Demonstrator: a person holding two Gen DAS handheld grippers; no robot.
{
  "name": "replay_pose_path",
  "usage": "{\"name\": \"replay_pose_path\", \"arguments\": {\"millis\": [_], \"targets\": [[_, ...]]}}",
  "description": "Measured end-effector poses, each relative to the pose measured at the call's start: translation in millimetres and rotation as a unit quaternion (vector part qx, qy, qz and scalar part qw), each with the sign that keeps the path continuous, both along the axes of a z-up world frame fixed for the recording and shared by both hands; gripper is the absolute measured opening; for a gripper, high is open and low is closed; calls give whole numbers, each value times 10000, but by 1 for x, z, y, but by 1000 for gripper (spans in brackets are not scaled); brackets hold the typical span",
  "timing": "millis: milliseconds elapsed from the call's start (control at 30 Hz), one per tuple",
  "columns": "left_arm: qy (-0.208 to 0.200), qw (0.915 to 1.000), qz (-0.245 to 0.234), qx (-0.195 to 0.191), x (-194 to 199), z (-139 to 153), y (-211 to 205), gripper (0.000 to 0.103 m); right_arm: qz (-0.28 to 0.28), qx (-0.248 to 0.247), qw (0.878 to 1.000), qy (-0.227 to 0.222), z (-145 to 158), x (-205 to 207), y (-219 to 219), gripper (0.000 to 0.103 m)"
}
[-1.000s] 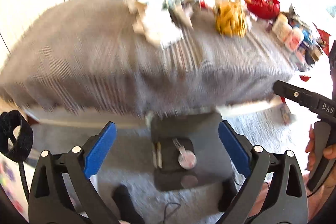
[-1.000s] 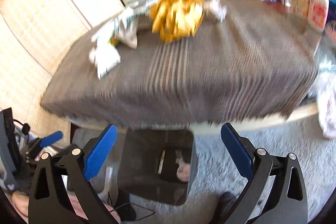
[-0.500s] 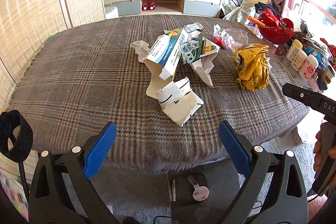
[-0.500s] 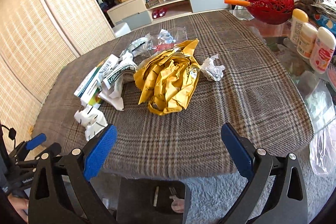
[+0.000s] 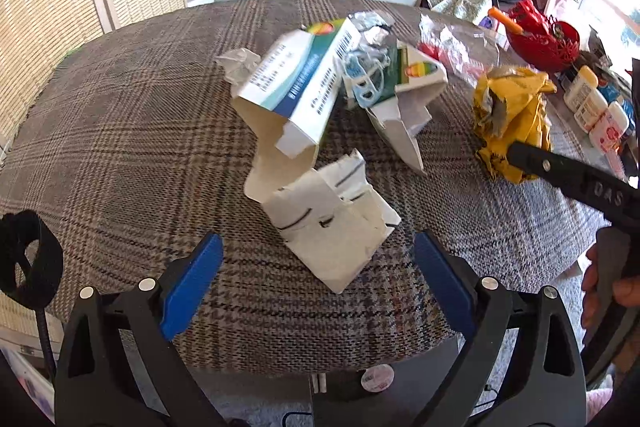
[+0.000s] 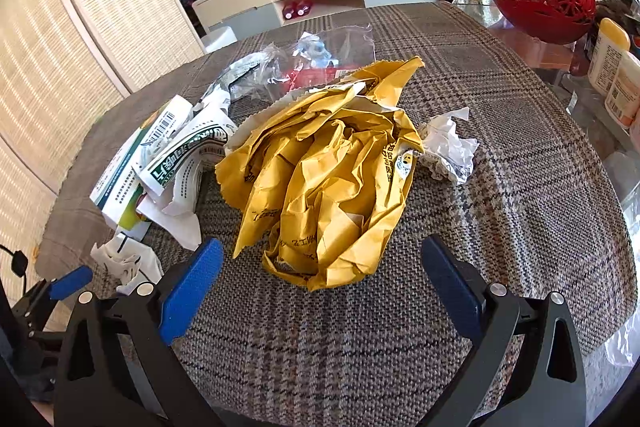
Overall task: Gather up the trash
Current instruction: 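Grasp the white paper with the left gripper while the right grasps the yellow bag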
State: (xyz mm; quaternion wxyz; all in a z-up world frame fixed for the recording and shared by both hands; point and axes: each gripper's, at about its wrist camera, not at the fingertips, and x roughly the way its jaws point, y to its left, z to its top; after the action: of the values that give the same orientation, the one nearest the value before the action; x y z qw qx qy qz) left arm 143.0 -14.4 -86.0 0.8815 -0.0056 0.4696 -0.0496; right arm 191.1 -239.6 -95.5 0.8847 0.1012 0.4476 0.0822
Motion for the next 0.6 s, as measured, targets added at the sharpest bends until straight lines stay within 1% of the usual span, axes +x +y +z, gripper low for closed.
{"name": "replay_pose_path", "arguments": {"millis": [167,200,267,400,500,567,600], "targets": [[156,9998,19,136,10,-18,-7,91,-107,-62,9999,118,-16,11,-3,100],[175,9998,15,122,12,-20,-8,91,-125,-64,9999,72,-17,11,-3,100],[116,9997,4,219,17,-21,-11,91,-116,-116,9999,13,-17,12,-2,100],[62,9996,0,263,25,-22,-16,90,-50,-69,9999,-68,-17,14,1,99],[9,9995,11,314,29,-20,-19,84,36,-129,9998,-138,-15,13,1,81],[-19,9995,27,322,33,-18,-22,78,99,-80,9998,-141,-14,12,-1,78],[-42,9994,31,328,33,-17,-23,73,120,-72,9998,-145,-13,10,-2,77]]}}
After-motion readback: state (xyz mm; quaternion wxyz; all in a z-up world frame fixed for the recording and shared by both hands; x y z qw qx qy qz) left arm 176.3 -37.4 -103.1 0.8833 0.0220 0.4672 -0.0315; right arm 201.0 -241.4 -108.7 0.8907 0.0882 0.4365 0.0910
